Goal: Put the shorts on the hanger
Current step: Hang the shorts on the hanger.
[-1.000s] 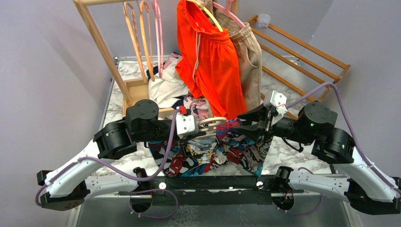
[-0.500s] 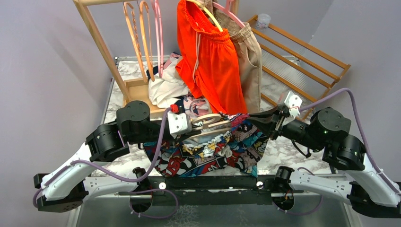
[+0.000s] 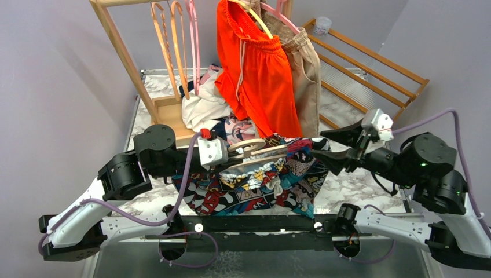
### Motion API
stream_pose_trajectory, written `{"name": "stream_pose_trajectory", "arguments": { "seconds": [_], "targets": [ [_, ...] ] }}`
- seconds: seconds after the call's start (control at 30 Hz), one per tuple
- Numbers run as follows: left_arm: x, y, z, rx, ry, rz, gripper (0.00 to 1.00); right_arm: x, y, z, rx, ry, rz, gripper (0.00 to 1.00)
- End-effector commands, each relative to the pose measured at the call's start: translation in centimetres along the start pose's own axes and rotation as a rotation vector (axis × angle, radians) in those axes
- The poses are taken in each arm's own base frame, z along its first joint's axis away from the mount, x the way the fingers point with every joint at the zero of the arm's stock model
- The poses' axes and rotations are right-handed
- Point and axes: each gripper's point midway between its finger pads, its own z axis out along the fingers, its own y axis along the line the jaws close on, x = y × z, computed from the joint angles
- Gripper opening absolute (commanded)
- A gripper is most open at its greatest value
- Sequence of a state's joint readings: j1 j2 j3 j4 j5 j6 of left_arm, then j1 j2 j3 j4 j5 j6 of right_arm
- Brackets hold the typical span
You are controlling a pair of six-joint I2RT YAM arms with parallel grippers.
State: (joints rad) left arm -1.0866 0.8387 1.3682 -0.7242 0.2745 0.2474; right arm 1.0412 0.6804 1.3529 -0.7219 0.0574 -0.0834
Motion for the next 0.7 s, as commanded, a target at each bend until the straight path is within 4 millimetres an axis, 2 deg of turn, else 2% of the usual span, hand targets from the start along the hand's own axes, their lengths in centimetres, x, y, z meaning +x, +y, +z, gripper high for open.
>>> {"name": "stream_pose_trajectory", "arguments": {
  "seconds": [0.0, 0.07, 0.13, 0.37, 0.53, 0.67],
  "targets": [
    [-3.0, -0.5, 0.1, 0.043, -0.100, 0.024, 0.00, -5.5, 3.0, 0.2, -0.180, -0.154, 0.013, 0.61],
    [-2.8, -1.2, 0.5, 0.089, -0.093, 0.016, 0.00, -6.6, 4.2, 0.9, -0.248, -0.175, 0.000, 0.62],
    [-2.6, -1.8, 0.9, 0.129, -0.089, 0.006, 0.00, -6.9, 5.6, 1.7, -0.333, -0.162, -0.020, 0.62],
    [-2.5, -3.2, 1.7, 0.223, -0.086, -0.009, 0.00, -4.4, 9.0, 4.2, -0.538, -0.032, -0.021, 0.59],
    [-2.8, -3.2, 2.0, 0.236, -0.087, 0.000, 0.00, -3.1, 10.5, 4.6, -0.622, -0.004, 0.012, 0.58],
    [-2.9, -3.0, 2.5, 0.240, -0.081, 0.004, 0.00, -2.7, 11.0, 5.2, -0.639, -0.015, 0.038, 0.58]
  ]
}}
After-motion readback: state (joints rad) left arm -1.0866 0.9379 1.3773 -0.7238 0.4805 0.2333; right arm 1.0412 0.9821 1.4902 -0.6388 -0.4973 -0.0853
